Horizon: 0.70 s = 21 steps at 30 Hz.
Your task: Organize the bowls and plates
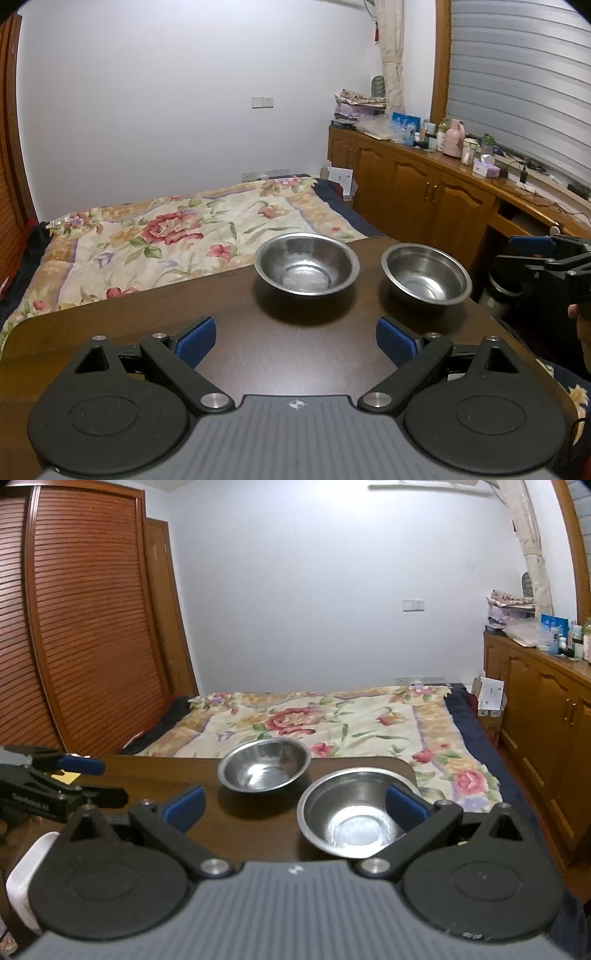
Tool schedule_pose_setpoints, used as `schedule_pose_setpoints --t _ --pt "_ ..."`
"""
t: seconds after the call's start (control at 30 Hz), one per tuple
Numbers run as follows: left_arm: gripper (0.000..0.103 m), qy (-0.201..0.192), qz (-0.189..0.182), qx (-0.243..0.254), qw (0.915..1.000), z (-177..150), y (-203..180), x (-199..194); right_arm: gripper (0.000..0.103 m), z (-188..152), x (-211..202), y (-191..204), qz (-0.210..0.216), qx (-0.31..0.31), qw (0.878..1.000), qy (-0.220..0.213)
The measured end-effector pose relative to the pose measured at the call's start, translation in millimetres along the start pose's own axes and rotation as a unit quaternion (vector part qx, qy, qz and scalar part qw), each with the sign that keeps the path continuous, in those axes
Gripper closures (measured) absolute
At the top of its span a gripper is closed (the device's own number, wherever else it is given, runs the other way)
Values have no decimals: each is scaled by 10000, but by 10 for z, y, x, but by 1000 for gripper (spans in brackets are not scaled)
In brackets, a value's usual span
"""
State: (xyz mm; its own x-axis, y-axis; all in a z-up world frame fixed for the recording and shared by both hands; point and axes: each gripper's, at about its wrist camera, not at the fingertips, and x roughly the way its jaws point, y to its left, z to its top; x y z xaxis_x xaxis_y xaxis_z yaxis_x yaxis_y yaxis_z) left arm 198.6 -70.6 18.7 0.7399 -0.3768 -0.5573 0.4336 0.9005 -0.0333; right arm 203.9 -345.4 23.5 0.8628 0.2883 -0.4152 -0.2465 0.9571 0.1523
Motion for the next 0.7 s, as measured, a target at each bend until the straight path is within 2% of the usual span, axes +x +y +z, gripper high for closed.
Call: schedule_pose_setpoints --t 0.1,0.33,0.37,0.4,0.43,0.7 --pt "8 61 14 -97 9999 71 45 131 0 67 123 -36 147 27 9998 98" --pt "13 236 47 -172 9996 212 148 476 1 218 533 -14 263 -337 9982 412" --pt "15 259 41 -194 9995 230 164 521 4 237 604 -15 275 -356 9979 470" --pt "16 274 27 -217 9994 251 177 567 12 255 675 -17 288 -361 9975 532" --pt "18 291 15 -232 9993 273 192 617 15 279 763 -19 313 -354 9970 617" --pt "26 415 -15 -281 9987 376 253 966 24 339 1257 -77 411 -271 9924 1124"
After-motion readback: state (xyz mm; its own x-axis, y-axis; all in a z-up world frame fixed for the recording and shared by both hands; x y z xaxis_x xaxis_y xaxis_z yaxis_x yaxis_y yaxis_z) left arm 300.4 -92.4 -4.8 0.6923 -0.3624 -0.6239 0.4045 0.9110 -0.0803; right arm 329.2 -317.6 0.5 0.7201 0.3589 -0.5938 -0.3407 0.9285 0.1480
